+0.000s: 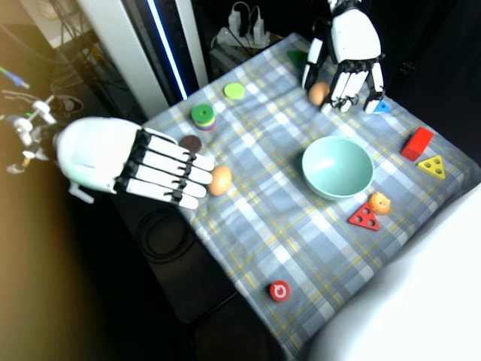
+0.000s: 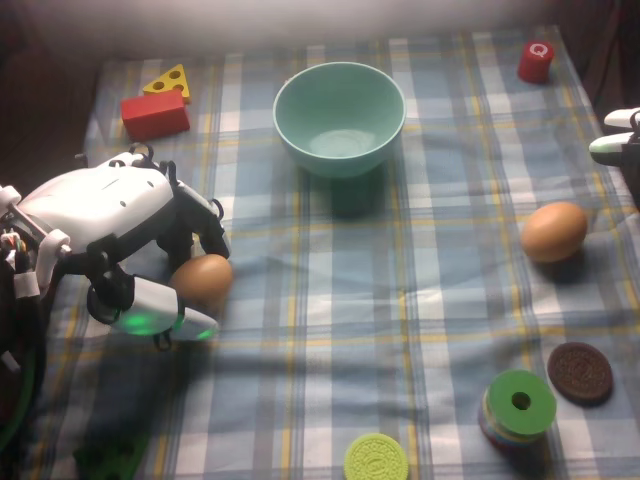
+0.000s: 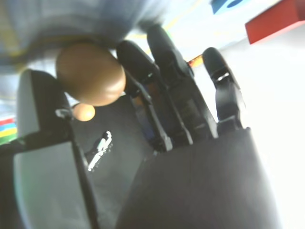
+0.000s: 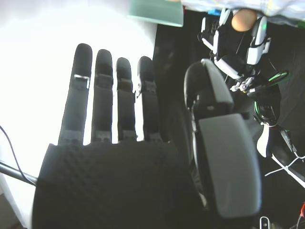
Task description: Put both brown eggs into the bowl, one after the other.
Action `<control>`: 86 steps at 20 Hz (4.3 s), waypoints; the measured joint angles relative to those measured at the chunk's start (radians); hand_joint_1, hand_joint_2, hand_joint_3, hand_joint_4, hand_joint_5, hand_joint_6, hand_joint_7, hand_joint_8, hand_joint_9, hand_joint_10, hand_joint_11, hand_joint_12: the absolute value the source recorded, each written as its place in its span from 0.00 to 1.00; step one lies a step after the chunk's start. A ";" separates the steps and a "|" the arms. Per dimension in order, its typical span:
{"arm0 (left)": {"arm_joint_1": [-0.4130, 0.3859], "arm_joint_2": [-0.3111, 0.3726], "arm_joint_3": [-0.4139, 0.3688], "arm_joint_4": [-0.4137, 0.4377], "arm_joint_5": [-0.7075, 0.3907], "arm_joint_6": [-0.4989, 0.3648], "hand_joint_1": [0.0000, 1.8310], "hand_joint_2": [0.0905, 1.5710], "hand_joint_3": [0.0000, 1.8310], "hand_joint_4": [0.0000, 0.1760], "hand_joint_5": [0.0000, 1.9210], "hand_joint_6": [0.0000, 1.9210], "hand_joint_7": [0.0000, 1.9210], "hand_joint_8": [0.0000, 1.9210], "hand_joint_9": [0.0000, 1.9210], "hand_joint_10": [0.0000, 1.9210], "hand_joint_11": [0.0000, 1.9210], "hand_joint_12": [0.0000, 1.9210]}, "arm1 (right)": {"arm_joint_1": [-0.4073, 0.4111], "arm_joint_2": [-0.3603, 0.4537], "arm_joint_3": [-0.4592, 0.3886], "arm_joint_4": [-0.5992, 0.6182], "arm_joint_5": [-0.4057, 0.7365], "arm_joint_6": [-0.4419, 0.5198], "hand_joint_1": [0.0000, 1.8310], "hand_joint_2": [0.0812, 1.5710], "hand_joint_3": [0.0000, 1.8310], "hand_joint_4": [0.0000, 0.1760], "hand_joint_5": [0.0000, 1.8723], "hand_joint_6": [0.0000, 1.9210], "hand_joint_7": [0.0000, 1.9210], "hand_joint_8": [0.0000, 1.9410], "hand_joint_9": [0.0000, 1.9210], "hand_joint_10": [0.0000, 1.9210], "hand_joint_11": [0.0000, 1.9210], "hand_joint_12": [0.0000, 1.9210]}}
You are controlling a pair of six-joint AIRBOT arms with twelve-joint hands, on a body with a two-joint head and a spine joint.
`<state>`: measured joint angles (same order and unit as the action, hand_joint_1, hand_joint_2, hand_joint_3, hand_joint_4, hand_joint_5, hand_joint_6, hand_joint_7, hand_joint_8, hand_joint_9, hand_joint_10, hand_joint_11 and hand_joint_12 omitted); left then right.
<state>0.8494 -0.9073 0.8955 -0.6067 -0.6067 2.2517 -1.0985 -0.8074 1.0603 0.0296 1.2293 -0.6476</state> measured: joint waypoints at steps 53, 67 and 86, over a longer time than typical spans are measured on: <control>-0.159 0.013 -0.045 0.324 -0.290 -0.377 0.45 0.51 0.00 0.75 0.14 0.00 0.12 0.00 0.11 0.00 0.02 0.06 | 0.239 -0.146 0.175 -0.252 -0.356 0.095 0.50 0.65 0.00 0.00 0.30 0.00 0.29 0.00 0.28 0.00 0.11 0.37; -0.146 0.015 -0.049 0.306 -0.318 -0.378 0.33 0.56 0.00 0.68 0.17 0.00 0.15 0.00 0.14 0.00 0.00 0.21 | 0.298 -0.188 0.203 -0.303 -0.412 0.098 0.69 0.69 0.00 0.00 0.53 0.48 0.52 0.52 0.51 0.68 0.46 0.87; -0.022 0.072 -0.088 0.136 -0.516 -0.380 0.37 0.60 0.00 0.90 0.18 0.00 0.21 0.00 0.19 0.00 0.00 0.15 | 0.678 -0.433 0.360 -0.327 -0.506 -0.013 0.76 0.65 0.00 0.00 0.55 0.48 0.67 0.16 0.54 0.52 0.35 0.46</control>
<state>0.8276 -0.8349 0.8078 -0.4709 -1.1225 1.8721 -0.4206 -1.2404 1.4208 -0.2970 0.7235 -0.6601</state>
